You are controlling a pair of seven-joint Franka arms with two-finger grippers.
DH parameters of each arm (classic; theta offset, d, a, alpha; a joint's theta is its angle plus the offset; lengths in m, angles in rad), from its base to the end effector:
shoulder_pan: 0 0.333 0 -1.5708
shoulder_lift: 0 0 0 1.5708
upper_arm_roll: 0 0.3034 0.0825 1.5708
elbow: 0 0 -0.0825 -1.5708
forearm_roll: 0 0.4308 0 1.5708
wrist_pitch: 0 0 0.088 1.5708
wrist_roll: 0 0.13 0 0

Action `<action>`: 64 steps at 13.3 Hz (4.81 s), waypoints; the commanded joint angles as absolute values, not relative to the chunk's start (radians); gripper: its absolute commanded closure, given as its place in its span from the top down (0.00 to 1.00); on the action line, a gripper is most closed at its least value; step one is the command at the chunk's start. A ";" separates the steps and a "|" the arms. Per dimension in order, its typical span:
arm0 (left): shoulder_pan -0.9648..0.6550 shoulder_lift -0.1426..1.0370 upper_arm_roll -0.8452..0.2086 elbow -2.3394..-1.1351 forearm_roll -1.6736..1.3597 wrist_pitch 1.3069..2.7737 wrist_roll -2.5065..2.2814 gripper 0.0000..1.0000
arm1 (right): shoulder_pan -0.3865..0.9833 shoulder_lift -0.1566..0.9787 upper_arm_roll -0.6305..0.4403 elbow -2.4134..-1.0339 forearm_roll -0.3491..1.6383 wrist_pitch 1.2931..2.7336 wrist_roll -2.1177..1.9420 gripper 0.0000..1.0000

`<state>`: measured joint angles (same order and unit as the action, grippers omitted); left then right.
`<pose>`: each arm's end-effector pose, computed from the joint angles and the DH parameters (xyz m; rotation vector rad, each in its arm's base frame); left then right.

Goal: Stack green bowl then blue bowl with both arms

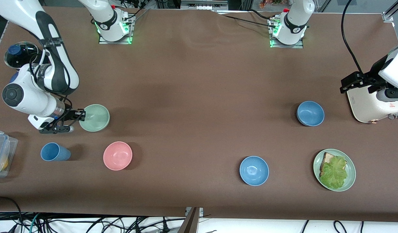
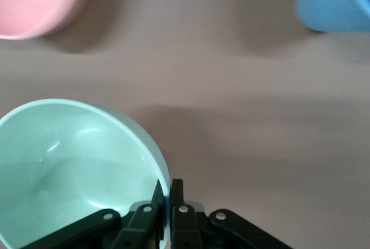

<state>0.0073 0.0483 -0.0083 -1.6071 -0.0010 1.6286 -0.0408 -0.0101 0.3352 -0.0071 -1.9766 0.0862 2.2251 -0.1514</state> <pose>0.6178 -0.0006 0.5456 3.1399 0.0626 -0.0421 0.6278 -0.0065 0.2254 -3.0659 -0.1212 0.1242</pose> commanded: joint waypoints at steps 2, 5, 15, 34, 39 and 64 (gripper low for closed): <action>0.011 0.060 -0.008 -1.582 -0.008 1.617 -0.034 1.00 | -0.017 0.302 0.144 -1.987 0.117 2.201 -0.004 0.00; 0.011 0.060 -0.008 -1.582 -0.008 1.618 -0.034 1.00 | 0.032 0.336 0.265 -1.945 0.112 2.215 0.295 0.00; 0.011 0.060 -0.009 -1.582 -0.009 1.617 -0.034 1.00 | 0.323 0.518 0.265 -1.803 0.104 2.302 0.652 0.00; 0.011 0.060 -0.006 -1.582 -0.009 1.606 -0.035 1.00 | 0.428 0.638 0.264 -1.711 0.100 2.352 0.742 1.00; 0.012 0.060 -0.005 -1.582 -0.009 1.605 -0.035 1.00 | 0.413 0.560 0.168 -1.556 0.003 2.052 0.584 1.00; 0.011 0.058 -0.011 -1.582 -0.009 1.580 -0.040 1.00 | 0.117 0.037 -0.187 -1.578 0.006 1.698 -0.064 1.00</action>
